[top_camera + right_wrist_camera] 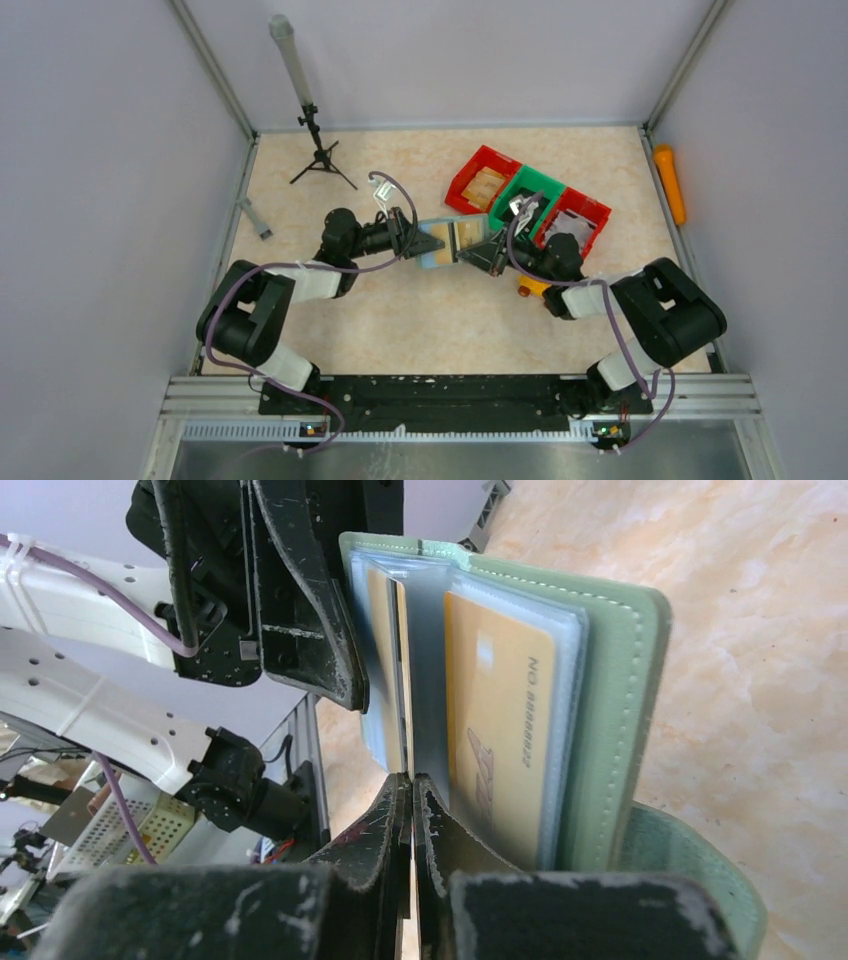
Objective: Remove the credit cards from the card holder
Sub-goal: Remove the credit card from the card holder.
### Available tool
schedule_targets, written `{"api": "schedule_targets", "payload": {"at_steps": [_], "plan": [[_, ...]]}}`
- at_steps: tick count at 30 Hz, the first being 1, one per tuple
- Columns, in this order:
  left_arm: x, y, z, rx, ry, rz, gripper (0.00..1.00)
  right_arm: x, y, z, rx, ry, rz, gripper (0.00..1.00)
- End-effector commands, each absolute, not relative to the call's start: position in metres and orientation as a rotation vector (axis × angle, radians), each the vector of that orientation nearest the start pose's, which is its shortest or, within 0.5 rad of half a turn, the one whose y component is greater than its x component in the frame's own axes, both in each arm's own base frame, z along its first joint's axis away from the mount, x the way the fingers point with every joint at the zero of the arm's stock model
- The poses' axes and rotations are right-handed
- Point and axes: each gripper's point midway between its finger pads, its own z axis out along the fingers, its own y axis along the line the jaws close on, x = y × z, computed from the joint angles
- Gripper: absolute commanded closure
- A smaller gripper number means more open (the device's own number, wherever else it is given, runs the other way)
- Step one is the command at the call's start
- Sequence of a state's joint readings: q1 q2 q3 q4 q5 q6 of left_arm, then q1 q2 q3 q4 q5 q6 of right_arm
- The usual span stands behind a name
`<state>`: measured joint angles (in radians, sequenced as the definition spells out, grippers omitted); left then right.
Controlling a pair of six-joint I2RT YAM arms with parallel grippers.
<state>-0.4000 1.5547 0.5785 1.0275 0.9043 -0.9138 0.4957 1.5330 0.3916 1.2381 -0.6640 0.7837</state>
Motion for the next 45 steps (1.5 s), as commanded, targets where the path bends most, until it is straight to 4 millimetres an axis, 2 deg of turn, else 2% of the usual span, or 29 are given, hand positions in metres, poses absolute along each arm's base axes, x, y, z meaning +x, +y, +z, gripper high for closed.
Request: {"api": "schedule_targets", "payload": {"at_steps": [1,6,8,9,11,15,20,23,26,30,34,36,39,45], "plan": [[0.261,-0.286,0.209,0.476,1.685,-1.660,0.73,0.262,0.279,0.195,-0.360,1.533,1.469,1.00],[0.261,-0.287,0.209,0.475,1.686,-1.664,0.98,0.258,0.282,0.197,-0.390,1.519,1.493,0.99],[0.262,-0.287,0.208,0.476,1.690,-1.668,1.00,0.257,0.282,0.198,-0.399,1.511,1.504,0.81],[0.262,-0.288,0.207,0.476,1.696,-1.671,1.00,0.256,0.282,0.199,-0.401,1.508,1.507,0.75],[0.262,-0.289,0.206,0.480,1.703,-1.684,1.00,0.256,0.282,0.199,-0.402,1.507,1.506,0.69],[0.260,-0.292,0.207,0.496,1.696,-1.708,1.00,0.256,0.282,0.199,-0.403,1.506,1.507,0.71],[0.258,-0.293,0.208,0.502,1.693,-1.717,1.00,0.255,0.282,0.200,-0.404,1.503,1.511,0.91],[0.258,-0.293,0.208,0.500,1.693,-1.715,0.99,0.255,0.282,0.200,-0.399,1.501,1.510,1.00],[0.262,-0.289,0.207,0.467,1.698,-1.685,0.90,0.260,0.279,0.197,-0.372,1.514,1.492,1.00],[0.265,-0.282,0.208,0.439,1.693,-1.660,0.88,0.268,0.270,0.194,-0.320,1.530,1.465,1.00],[0.264,-0.284,0.208,0.441,1.689,-1.685,0.99,0.264,0.272,0.196,-0.351,1.520,1.486,1.00],[0.264,-0.285,0.208,0.443,1.687,-1.707,1.00,0.262,0.273,0.199,-0.363,1.508,1.500,1.00],[0.262,-0.287,0.209,0.454,1.679,-1.727,1.00,0.259,0.274,0.201,-0.378,1.494,1.524,0.81],[0.256,-0.292,0.211,0.497,1.671,-1.748,1.00,0.254,0.278,0.202,-0.397,1.479,1.569,0.72]]}}
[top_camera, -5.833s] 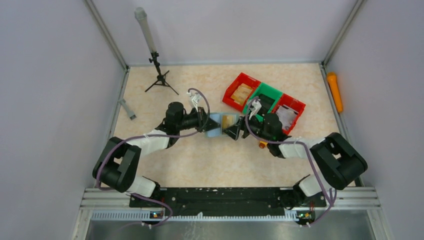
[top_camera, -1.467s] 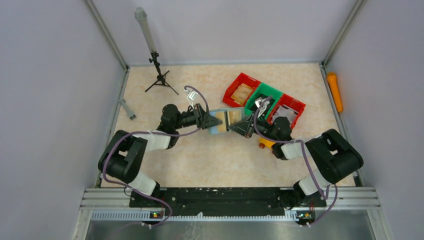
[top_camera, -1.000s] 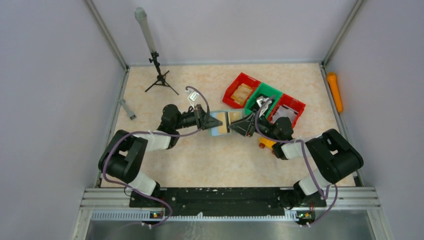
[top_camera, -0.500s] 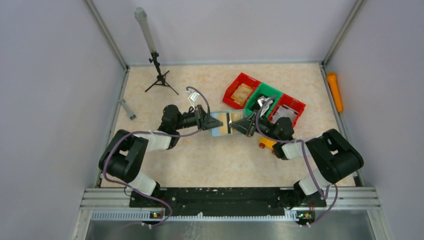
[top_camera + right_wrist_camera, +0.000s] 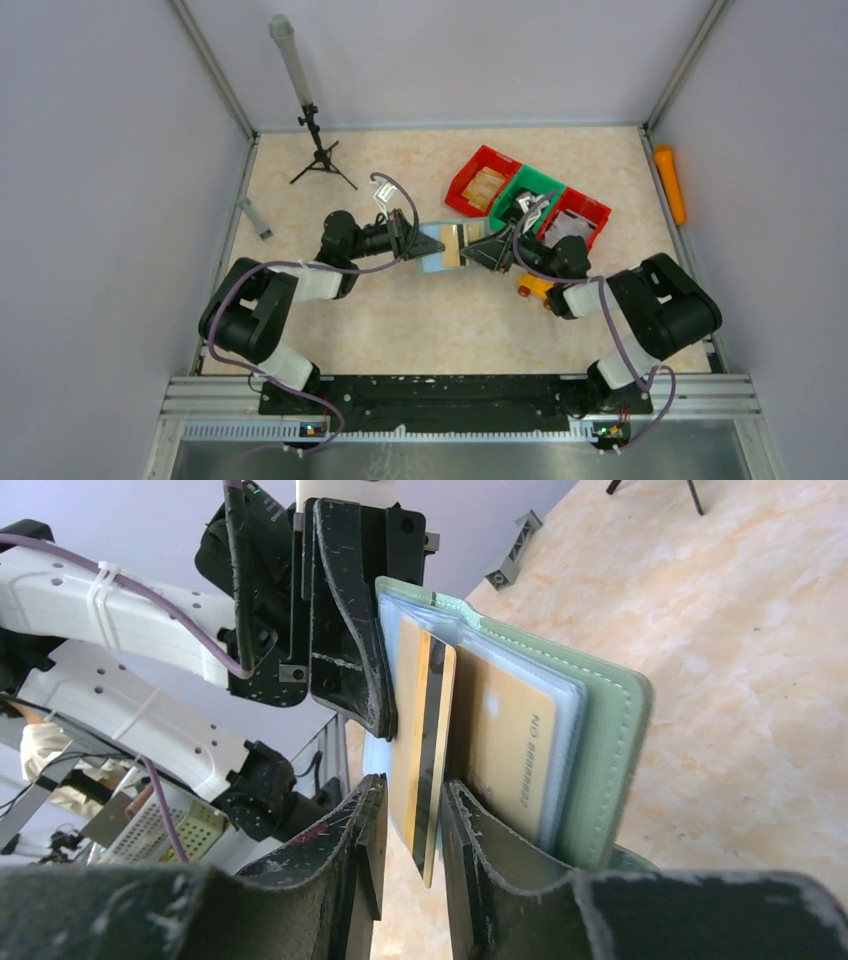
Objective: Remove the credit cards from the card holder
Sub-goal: Remove the credit card from the card holder, then place the credit card in the storage box.
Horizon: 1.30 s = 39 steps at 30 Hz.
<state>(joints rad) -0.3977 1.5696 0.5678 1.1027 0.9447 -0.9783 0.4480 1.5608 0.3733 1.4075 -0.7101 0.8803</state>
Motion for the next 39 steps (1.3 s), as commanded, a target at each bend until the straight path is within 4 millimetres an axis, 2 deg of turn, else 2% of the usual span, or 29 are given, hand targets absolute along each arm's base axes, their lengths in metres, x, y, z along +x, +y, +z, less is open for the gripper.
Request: {"api": "schedule_targets", "payload": {"at_steps": [1,3,5,9,15,17,18,20,24,28,30,31,35,39], "plan": [[0.256,-0.293,0.211,0.499,1.672,-1.750,1.00,0.254,0.278,0.203,-0.400,1.476,1.574,0.72],[0.256,-0.293,0.212,0.504,1.669,-1.751,1.00,0.253,0.278,0.202,-0.400,1.478,1.581,0.72],[0.256,-0.293,0.211,0.501,1.673,-1.750,1.00,0.253,0.279,0.203,-0.404,1.476,1.587,0.77],[0.259,-0.293,0.208,0.483,1.695,-1.735,1.00,0.255,0.279,0.201,-0.399,1.484,1.583,1.00],[0.278,-0.278,0.196,0.373,1.769,-1.606,1.00,0.272,0.269,0.193,-0.309,1.538,1.463,1.00],[0.295,-0.269,0.184,0.286,1.833,-1.490,1.00,0.285,0.260,0.179,-0.242,1.619,1.367,1.00],[0.300,-0.262,0.167,0.225,1.928,-1.421,1.00,0.294,0.254,0.171,-0.208,1.667,1.295,1.00],[0.308,-0.253,0.160,0.189,1.968,-1.311,1.00,0.309,0.240,0.161,-0.157,1.731,1.147,1.00],[0.314,-0.238,0.154,0.128,2.012,-1.168,1.00,0.317,0.221,0.167,-0.172,1.724,0.969,1.00],[0.322,-0.223,0.143,0.046,2.071,-1.043,1.00,0.336,0.207,0.168,-0.188,1.789,0.781,1.00],[0.323,-0.223,0.138,0.030,2.095,-1.035,1.00,0.347,0.204,0.169,-0.208,1.848,0.695,1.00],[0.323,-0.224,0.138,0.030,2.104,-1.041,1.00,0.356,0.204,0.179,-0.218,1.855,0.655,1.00],[0.324,-0.224,0.132,0.017,2.133,-1.037,1.00,0.380,0.204,0.190,-0.266,1.869,0.523,1.00],[0.324,-0.221,0.125,-0.010,2.159,-1.014,1.00,0.399,0.213,0.195,-0.421,1.883,0.418,1.00]]}}
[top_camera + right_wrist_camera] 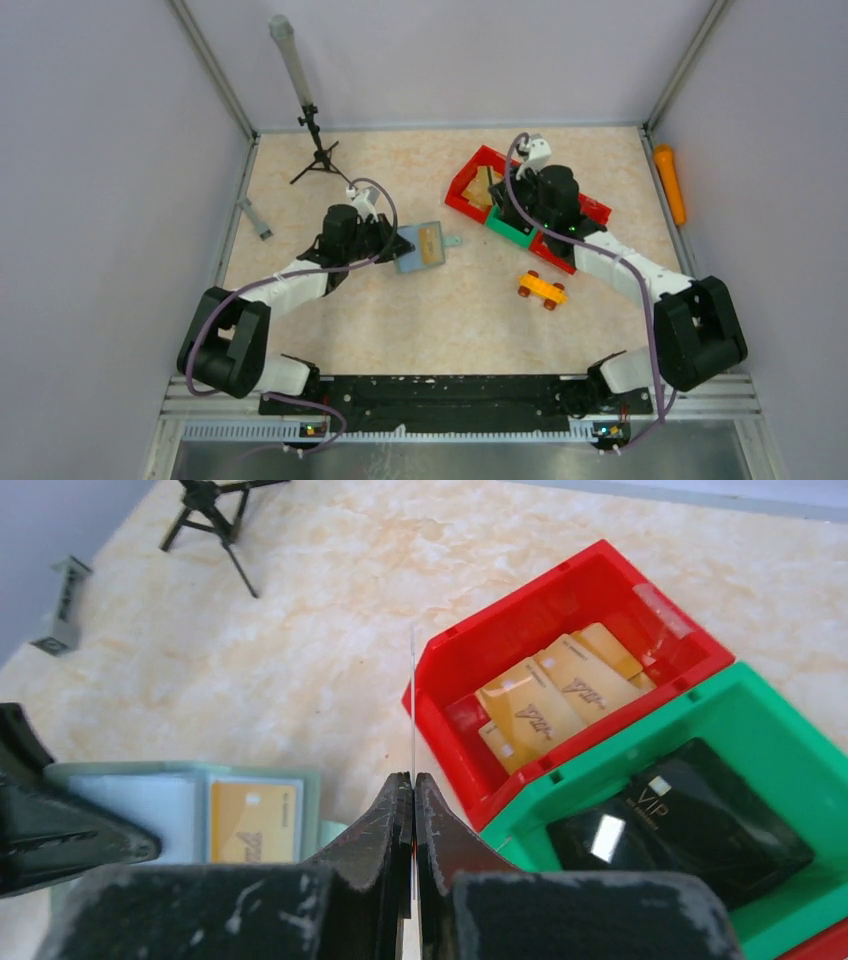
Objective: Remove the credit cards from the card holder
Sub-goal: Place the credit card in the storage box.
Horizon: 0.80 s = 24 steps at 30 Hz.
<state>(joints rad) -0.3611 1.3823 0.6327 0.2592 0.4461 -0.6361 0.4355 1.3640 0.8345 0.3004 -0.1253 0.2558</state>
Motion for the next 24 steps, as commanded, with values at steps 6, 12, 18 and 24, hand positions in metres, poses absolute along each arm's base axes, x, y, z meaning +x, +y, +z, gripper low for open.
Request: {"api": "schedule_targets", "payload": {"at_steps": [6,12,18,24], "plan": [[0.325,-0.218,0.121,-0.010,2.169,-0.999,1.00,0.426,0.226,0.176,-0.784,1.907,0.118,1.00],[0.323,-0.219,0.125,0.026,2.135,-1.007,1.00,0.448,0.225,0.168,-0.800,1.893,-0.021,1.00],[0.326,-0.220,0.116,0.008,2.177,-1.001,1.00,0.462,0.227,0.164,-0.875,1.874,-0.095,1.00],[0.328,-0.222,0.115,0.007,2.183,-1.010,1.00,0.476,0.225,0.156,-0.976,1.865,-0.194,1.00]]}}
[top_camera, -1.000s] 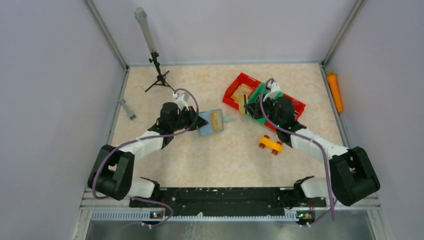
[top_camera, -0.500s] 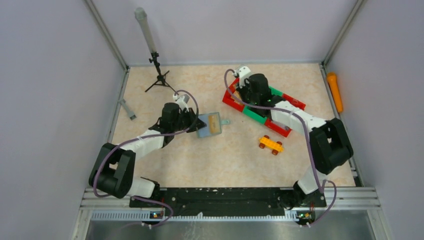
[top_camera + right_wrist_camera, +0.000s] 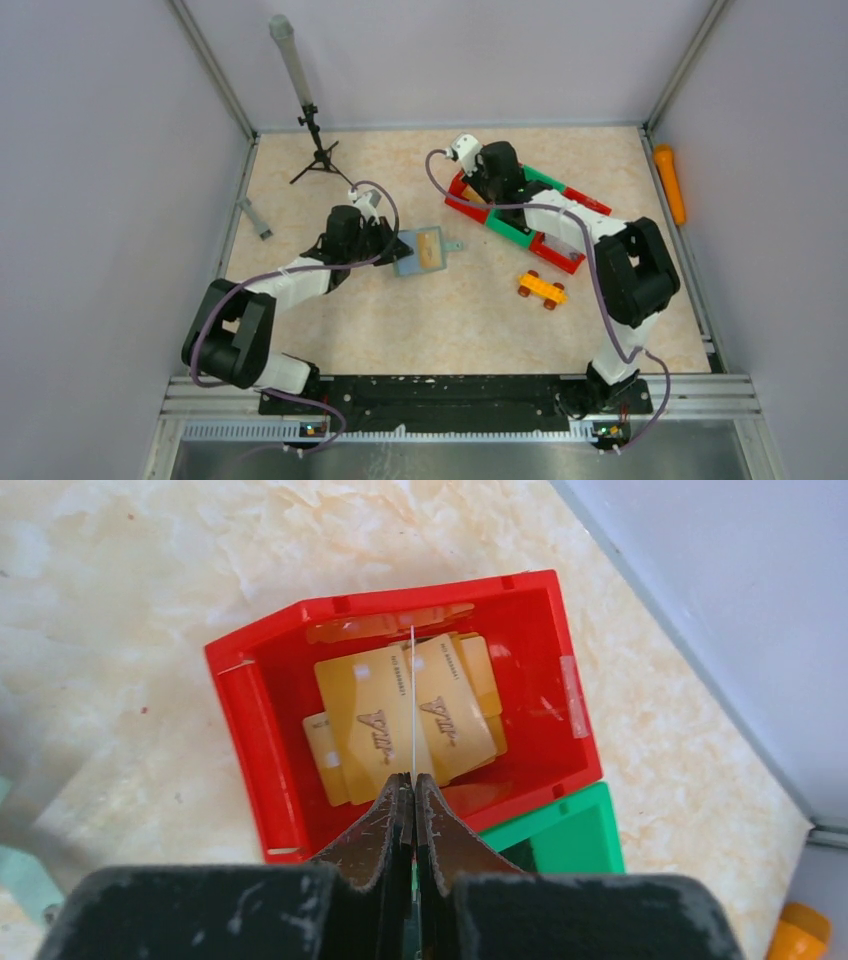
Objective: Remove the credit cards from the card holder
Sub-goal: Place the credit card in the storage box.
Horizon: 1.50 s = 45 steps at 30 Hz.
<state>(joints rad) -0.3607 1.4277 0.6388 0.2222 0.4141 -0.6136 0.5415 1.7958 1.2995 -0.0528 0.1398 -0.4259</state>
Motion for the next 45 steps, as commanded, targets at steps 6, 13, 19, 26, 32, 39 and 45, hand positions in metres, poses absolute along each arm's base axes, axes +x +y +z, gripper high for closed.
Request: {"api": "schedule_targets", "payload": {"at_steps": [6,13,19,26,32,39,45], "plan": [[0.328,-0.221,0.117,0.011,2.176,-1.008,1.00,0.490,0.208,0.134,-1.096,1.892,-0.393,1.00],[0.327,-0.222,0.115,0.012,2.183,-1.007,1.00,0.511,0.202,0.125,-1.062,1.879,-0.504,1.00],[0.329,-0.221,0.116,0.010,2.187,-0.999,1.00,0.525,0.202,0.116,-1.050,1.846,-0.564,0.96],[0.329,-0.221,0.115,0.011,2.193,-0.994,1.00,0.525,0.215,0.114,-1.089,1.853,-0.492,0.72],[0.329,-0.222,0.113,0.009,2.199,-1.003,1.00,0.504,0.231,0.137,-1.047,1.853,-0.311,0.59],[0.329,-0.221,0.114,0.008,2.196,-1.000,1.00,0.471,0.242,0.177,-0.908,1.856,-0.095,0.45],[0.328,-0.220,0.119,0.011,2.171,-0.998,1.00,0.428,0.257,0.235,-0.737,1.738,0.210,0.11]]}}
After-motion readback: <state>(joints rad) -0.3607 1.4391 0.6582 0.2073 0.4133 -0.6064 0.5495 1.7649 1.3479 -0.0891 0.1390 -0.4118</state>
